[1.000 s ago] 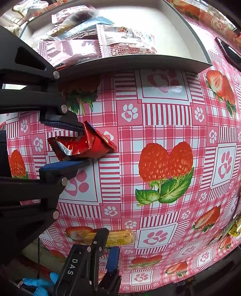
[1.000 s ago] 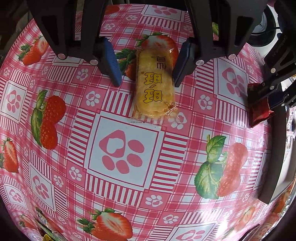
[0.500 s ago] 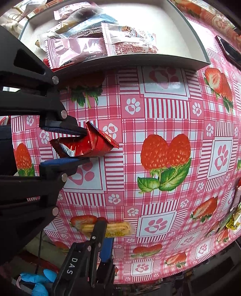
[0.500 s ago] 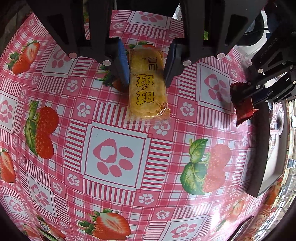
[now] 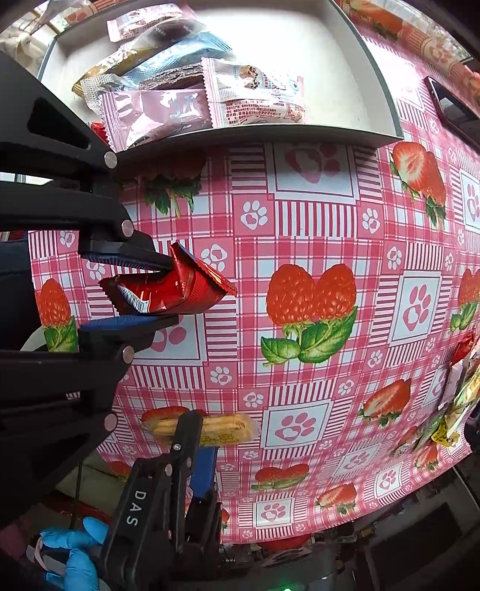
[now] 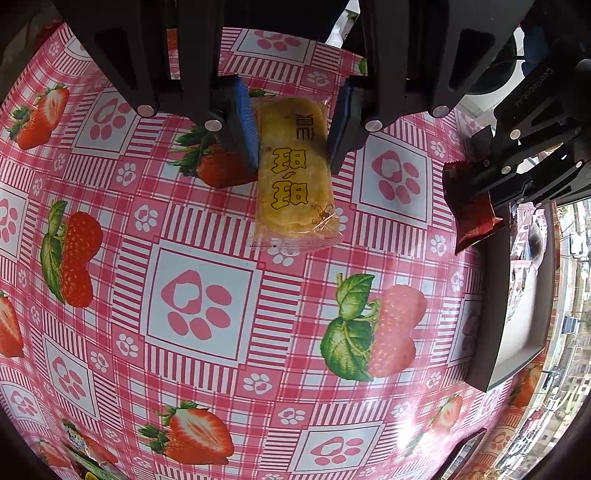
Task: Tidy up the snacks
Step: 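Lift the red wrapper and yellow rice cracker toward the white tray with both tools, then lower both snacks into the white tray and open both tools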
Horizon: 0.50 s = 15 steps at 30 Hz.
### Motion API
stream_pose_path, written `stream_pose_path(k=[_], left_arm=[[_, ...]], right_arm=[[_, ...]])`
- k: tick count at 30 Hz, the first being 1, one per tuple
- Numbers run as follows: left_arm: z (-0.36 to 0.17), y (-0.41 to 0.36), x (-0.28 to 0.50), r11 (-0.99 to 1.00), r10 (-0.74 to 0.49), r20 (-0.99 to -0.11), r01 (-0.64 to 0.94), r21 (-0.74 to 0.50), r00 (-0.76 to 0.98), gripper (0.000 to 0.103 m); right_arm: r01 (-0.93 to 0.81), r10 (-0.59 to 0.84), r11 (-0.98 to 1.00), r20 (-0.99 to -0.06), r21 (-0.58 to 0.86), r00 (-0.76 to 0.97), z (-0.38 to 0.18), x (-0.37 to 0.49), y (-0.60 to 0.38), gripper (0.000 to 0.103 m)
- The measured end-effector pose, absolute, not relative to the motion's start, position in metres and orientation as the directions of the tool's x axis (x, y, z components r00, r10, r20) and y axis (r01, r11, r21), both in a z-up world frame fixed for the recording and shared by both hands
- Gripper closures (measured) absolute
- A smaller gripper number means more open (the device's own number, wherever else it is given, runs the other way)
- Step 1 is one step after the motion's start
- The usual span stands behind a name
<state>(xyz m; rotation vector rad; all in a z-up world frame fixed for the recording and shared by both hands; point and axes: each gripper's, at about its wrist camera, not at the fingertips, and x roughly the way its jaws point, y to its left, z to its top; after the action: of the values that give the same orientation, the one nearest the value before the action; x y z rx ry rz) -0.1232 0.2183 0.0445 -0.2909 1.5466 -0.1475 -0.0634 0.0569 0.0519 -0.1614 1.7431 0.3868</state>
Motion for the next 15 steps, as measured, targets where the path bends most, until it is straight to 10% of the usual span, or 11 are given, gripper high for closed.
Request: stream_pose_path(k=[15], left_arm=[[0.101,0.295,-0.115,0.931,-0.239,-0.945,-0.224,-0.288,0.222,0.078]], right_arm=[[-0.467,0.162,0.859,-0.976,0.211,-0.143,0.113,-0.022,0.159,0.066]])
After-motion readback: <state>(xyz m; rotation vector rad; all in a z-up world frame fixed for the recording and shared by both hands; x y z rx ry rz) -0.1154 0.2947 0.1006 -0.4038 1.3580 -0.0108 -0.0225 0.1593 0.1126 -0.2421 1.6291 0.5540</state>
